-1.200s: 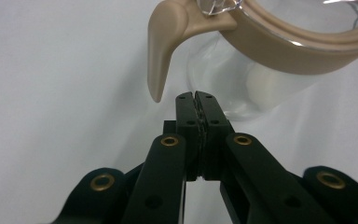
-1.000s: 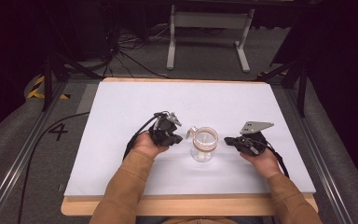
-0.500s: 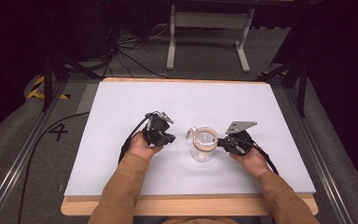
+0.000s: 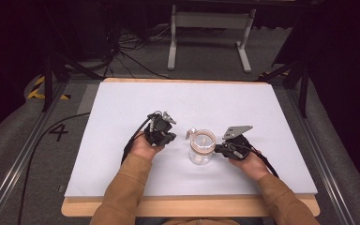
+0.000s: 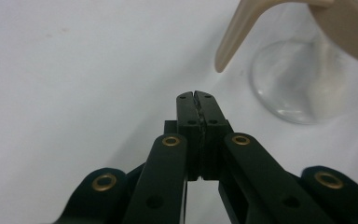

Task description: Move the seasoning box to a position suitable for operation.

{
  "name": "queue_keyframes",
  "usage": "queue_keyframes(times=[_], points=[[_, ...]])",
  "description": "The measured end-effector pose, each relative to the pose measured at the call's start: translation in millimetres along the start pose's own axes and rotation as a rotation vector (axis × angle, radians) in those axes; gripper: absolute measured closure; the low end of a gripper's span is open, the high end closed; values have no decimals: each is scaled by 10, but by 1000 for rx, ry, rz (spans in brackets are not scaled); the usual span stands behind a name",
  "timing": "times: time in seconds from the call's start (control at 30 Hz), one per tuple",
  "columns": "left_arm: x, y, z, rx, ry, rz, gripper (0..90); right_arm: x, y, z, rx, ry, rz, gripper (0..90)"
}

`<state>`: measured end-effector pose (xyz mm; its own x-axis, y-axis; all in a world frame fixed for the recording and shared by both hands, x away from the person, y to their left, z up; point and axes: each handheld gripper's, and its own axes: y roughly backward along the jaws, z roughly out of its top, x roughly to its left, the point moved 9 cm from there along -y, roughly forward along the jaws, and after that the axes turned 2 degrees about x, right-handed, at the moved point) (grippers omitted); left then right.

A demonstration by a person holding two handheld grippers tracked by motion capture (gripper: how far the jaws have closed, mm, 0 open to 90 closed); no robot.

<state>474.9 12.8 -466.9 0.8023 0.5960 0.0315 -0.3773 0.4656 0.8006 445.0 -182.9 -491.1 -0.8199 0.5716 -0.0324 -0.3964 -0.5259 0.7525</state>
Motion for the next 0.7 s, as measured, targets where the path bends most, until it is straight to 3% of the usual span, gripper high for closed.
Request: queue_keyframes(times=[0.1, 0.2, 0.3, 0.37, 0.43, 0.53, 0.7], points=[[-2, 9, 17, -17, -26, 7, 899, 48, -7, 2, 4, 13, 12, 897], [-32, 10, 11, -13, -17, -47, 899, 117, -21, 8, 12, 25, 24, 896], [-32, 2, 33, -35, 0, -35, 899, 202, -44, 19, 18, 46, 39, 896], [-33, 11, 62, -59, -20, -33, 899, 258, -64, 30, 22, 60, 47, 897], [-63, 18, 65, -55, -35, -62, 898, 306, -74, 31, 24, 77, 68, 896], [-98, -11, 79, -67, -26, -101, 899, 317, -72, 27, 22, 80, 80, 895], [-79, -67, 110, -73, -11, -69, 899, 310, -37, 30, 8, 73, 84, 895]])
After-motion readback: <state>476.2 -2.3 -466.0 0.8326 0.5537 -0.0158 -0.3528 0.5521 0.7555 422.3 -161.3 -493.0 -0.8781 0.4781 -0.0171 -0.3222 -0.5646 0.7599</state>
